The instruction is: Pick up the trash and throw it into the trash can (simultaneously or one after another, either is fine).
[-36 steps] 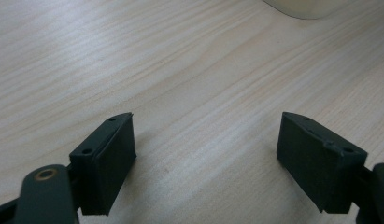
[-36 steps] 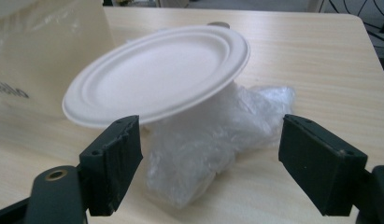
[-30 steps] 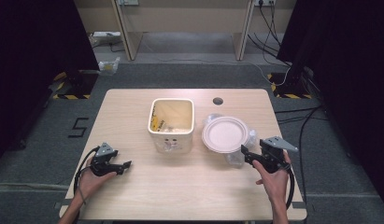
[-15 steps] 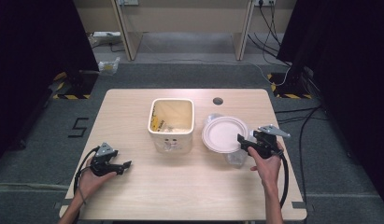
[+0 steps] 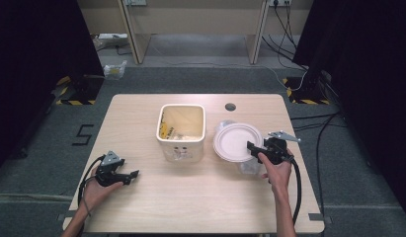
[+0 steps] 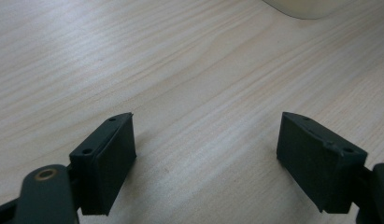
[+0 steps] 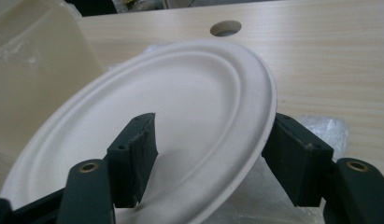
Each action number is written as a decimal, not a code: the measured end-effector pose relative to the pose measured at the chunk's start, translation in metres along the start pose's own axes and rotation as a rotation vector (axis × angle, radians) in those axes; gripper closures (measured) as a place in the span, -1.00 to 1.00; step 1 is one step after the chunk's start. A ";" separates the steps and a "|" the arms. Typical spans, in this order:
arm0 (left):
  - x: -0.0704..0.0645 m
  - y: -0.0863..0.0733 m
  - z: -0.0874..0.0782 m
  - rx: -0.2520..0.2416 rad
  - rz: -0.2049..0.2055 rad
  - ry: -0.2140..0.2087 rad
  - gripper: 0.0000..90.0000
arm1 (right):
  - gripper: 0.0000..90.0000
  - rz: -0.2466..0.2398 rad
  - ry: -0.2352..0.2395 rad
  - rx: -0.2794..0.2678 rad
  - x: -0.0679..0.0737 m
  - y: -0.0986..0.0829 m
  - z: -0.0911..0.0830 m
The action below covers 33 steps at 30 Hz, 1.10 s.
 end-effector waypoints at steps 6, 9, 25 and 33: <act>0.000 0.000 0.000 0.000 0.000 0.000 -0.59 | 0.20 0.011 -0.005 -0.015 -0.001 0.000 -0.001; 0.000 0.000 0.000 0.000 0.000 0.000 -0.59 | 0.40 0.022 0.001 -0.046 -0.001 0.002 -0.003; 0.000 0.000 0.000 0.000 0.000 0.000 -0.59 | 0.76 0.069 0.088 -0.139 0.010 0.017 -0.023; 0.000 0.000 0.000 0.000 0.000 0.000 -0.59 | 0.57 0.043 0.058 -0.101 0.011 0.012 -0.019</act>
Point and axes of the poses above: each handheld gripper's, and its own axes: z roughly forward along the jaws, y roughly out of its top, x roughly to its left, the point moved 8 cm from there along z, roughly forward along the jaws, and after that the axes turned 15 degrees about -y, right-handed, at the moved point
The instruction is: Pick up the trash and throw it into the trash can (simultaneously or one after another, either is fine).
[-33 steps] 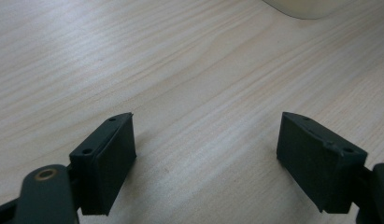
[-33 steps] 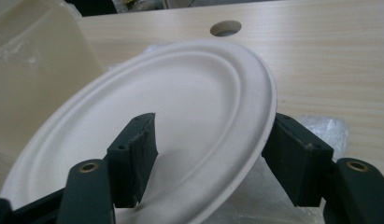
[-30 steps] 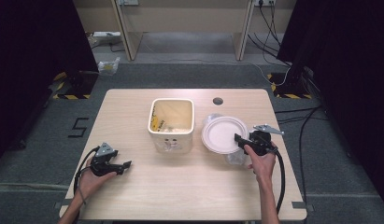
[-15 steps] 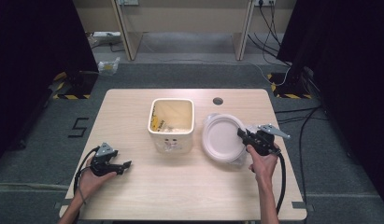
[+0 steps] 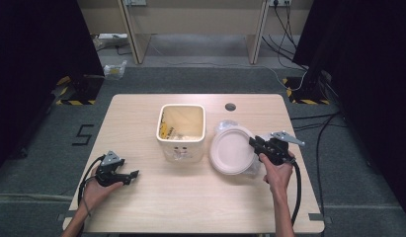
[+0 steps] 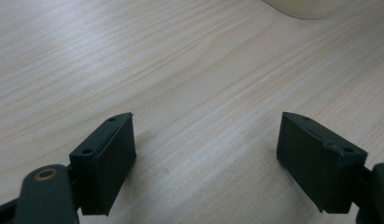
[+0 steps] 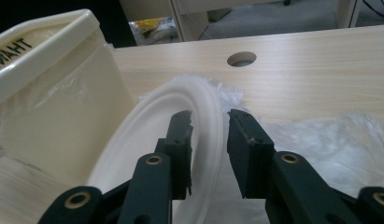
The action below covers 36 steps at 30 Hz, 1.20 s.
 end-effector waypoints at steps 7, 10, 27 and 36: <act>0.000 0.000 0.000 -0.002 0.000 0.001 -0.59 | 0.71 -0.071 -0.040 0.027 -0.001 -0.006 0.004; 0.000 0.000 0.000 -0.001 0.000 0.000 -0.59 | 0.26 -0.067 -0.064 0.057 -0.001 -0.009 0.004; 0.000 0.000 0.000 0.000 0.000 0.000 -0.59 | 0.07 -0.079 0.012 0.087 0.027 -0.020 -0.012; 0.000 0.000 0.000 0.000 0.000 0.000 -0.59 | 0.26 -0.131 0.021 0.133 0.040 -0.031 -0.002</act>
Point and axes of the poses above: each handheld gripper's, and its own axes: z roughly forward along the jaws, y roughly out of its top, x roughly to its left, the point moved 8 cm from there along z, roughly forward along the jaws, and after that the axes turned 15 degrees about -y, right-handed, at the moved point
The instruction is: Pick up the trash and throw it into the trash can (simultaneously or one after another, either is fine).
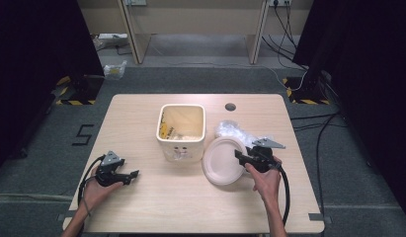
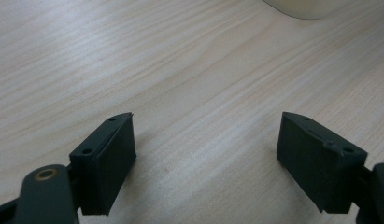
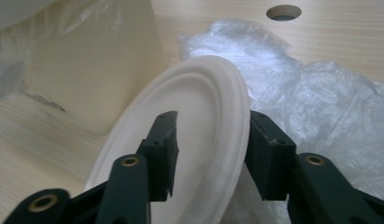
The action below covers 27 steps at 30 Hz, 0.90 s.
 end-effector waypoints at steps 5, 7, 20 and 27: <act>0.000 0.000 0.000 0.000 0.000 0.000 -0.59 | 0.53 -0.014 -0.004 -0.006 0.000 -0.002 0.004; 0.000 0.000 0.000 0.000 0.000 0.000 -0.59 | 0.59 -0.022 -0.006 -0.020 0.001 0.000 0.001; 0.000 0.000 0.000 0.000 0.000 0.000 -0.59 | 0.83 0.100 0.158 -0.120 0.007 0.020 -0.022; 0.000 0.000 0.000 0.000 0.000 0.000 -0.59 | 0.83 0.115 0.174 -0.143 0.004 0.026 -0.029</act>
Point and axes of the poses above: each handheld gripper's, and its own axes: z roughly forward along the jaws, y roughly out of its top, x roughly to its left, the point moved 8 cm from there along z, roughly forward along the jaws, and after that the axes turned 15 degrees about -y, right-handed, at the moved point
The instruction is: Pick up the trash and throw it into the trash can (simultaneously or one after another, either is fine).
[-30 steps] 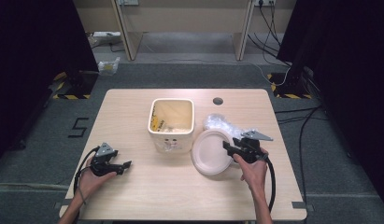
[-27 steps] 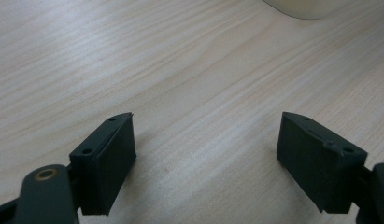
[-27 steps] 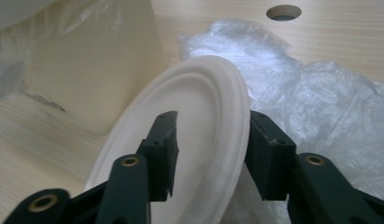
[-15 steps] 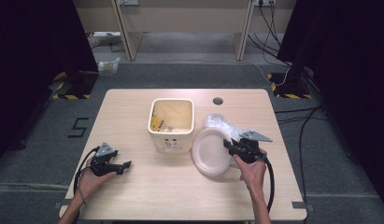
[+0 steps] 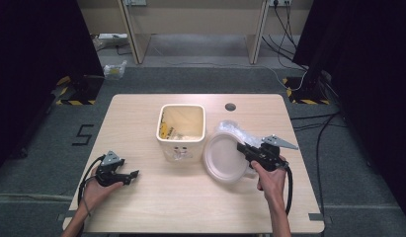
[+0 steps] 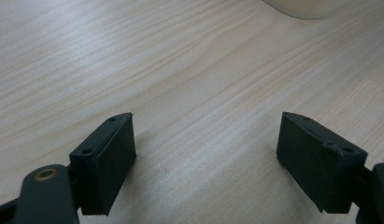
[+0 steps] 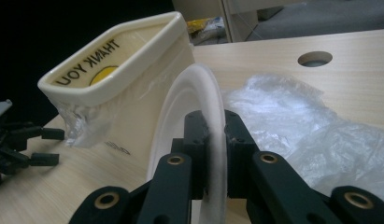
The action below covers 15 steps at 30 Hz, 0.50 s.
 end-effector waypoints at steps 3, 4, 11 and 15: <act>0.000 0.000 0.000 0.000 0.000 0.000 -0.59 | 0.84 0.004 0.001 -0.016 -0.003 0.005 -0.005; 0.000 0.000 0.000 -0.002 0.000 0.001 -0.59 | 0.84 0.006 -0.001 -0.025 -0.004 0.008 -0.007; 0.000 0.000 0.000 0.000 0.000 0.000 -0.59 | 0.84 0.020 -0.020 -0.053 -0.014 0.017 -0.014; 0.000 0.000 0.000 -0.002 0.000 0.001 -0.59 | 0.83 0.016 -0.031 -0.065 -0.018 0.024 -0.016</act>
Point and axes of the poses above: each handheld gripper's, and its own axes: z roughly forward along the jaws, y roughly out of its top, x roughly to its left, the point moved 8 cm from there along z, roughly forward along the jaws, and after that the axes turned 15 degrees about -y, right-handed, at the moved point
